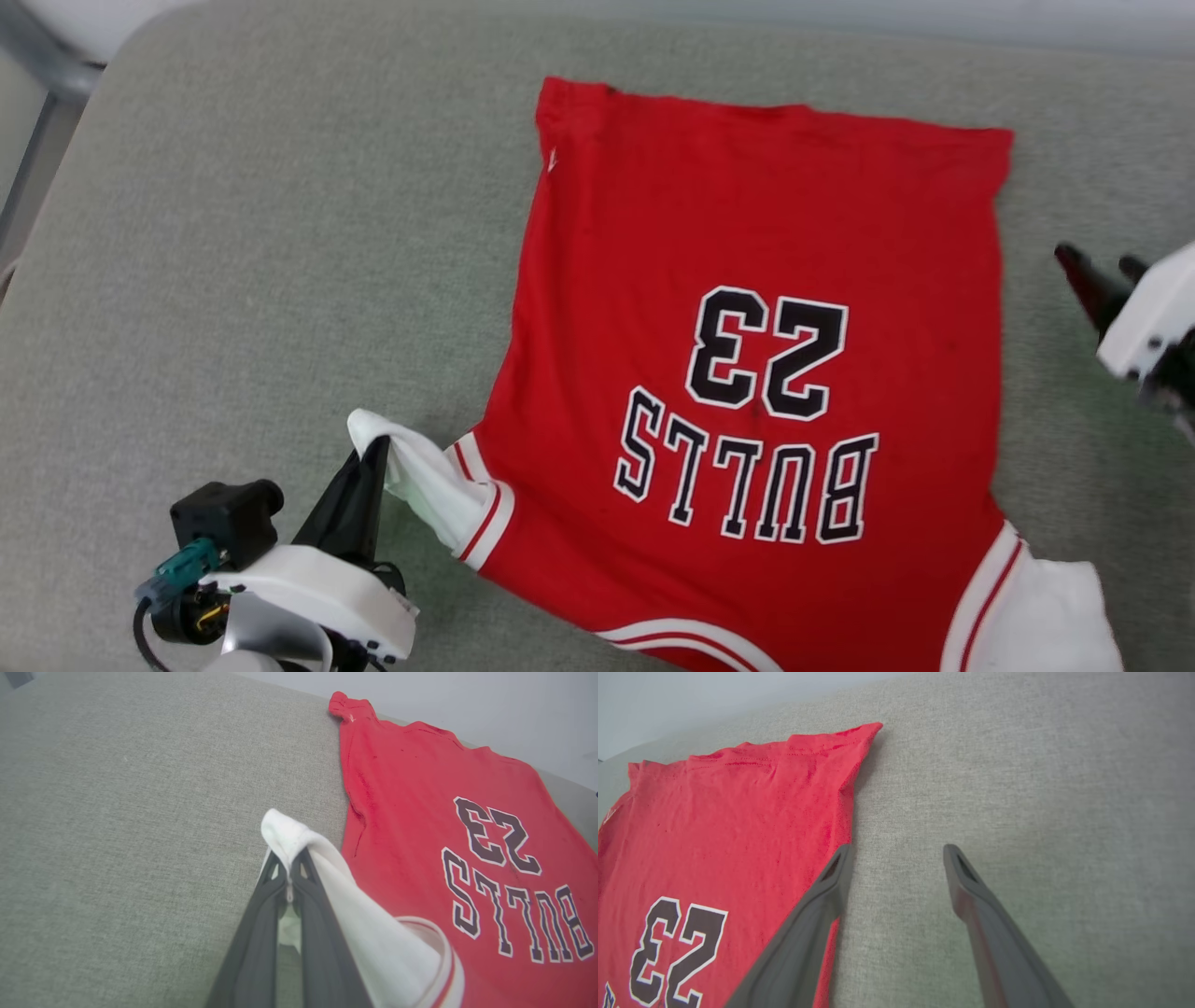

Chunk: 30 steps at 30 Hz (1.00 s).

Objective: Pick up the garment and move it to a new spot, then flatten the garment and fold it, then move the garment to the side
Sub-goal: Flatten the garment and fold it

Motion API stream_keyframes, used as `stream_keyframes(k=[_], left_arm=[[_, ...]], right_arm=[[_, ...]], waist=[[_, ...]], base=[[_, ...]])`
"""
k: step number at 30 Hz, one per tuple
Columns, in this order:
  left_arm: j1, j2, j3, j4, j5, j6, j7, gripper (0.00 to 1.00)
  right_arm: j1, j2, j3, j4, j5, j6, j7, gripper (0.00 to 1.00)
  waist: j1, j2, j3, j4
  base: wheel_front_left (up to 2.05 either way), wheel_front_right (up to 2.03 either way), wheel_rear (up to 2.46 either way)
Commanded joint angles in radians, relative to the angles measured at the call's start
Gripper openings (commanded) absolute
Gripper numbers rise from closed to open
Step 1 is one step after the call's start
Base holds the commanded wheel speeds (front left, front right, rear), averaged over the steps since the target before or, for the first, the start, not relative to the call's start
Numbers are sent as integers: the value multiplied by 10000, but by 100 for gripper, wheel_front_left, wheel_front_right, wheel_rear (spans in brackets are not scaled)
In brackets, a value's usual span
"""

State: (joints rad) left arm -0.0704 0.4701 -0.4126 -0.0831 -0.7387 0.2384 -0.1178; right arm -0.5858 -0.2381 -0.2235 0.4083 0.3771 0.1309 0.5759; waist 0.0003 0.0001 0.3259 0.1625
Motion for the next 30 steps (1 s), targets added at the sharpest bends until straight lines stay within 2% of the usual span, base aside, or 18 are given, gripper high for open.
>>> stream_keyframes(k=[1,6,11,17,20,21,22,23,25,30], left_arm=[[-250,-59,-33,52,40,-62,-83,0],[-767,-310,-223,181,108,-333,-211,0],[-1206,-523,-328,280,129,-564,-402,0],[-1540,-657,-418,456,115,-778,-519,0],[-1665,-727,-448,610,101,-833,-576,0],[-1701,-753,-466,662,97,-850,-587,0],[-1736,-778,-478,708,96,-857,-598,0],[-1755,-794,-496,766,78,-879,-595,0],[-1733,-792,-520,859,64,-883,-574,0],[-1533,-602,-491,954,31,-913,-524,0]], right_arm=[[-620,-105,7,213,-91,-4,311,100],[-2456,-427,41,946,-462,-4,1364,100],[-3776,-578,264,1434,-1065,-4,1925,100],[-4398,-585,429,2101,-1603,-4,2196,100],[-4136,-421,478,2861,-1765,-7,2698,100],[-3976,-388,466,3154,-1796,-8,2940,79],[-3812,-365,482,3390,-1849,-8,3137,28],[-3671,-352,510,3584,-1912,-10,3257,0],[-3489,-252,470,3828,-1833,-11,3396,0],[-3639,-435,603,3641,-1760,-8,2773,0]], waist=[[-3,-1,530,468],[-3,-1,1169,914],[-3,-1,1822,1206],[-3,-1,2321,1382],[-3,-1,2442,1404],[-3,-1,2454,1410],[-3,-1,2456,1414],[-3,-1,2433,1413],[-3,-1,2327,1373],[-3,-1,1942,1168]], base=[[0,0,0],[0,0,0],[0,0,0],[0,0,0],[0,0,0],[0,0,0],[0,0,0],[0,0,0],[0,0,0],[0,0,0]])
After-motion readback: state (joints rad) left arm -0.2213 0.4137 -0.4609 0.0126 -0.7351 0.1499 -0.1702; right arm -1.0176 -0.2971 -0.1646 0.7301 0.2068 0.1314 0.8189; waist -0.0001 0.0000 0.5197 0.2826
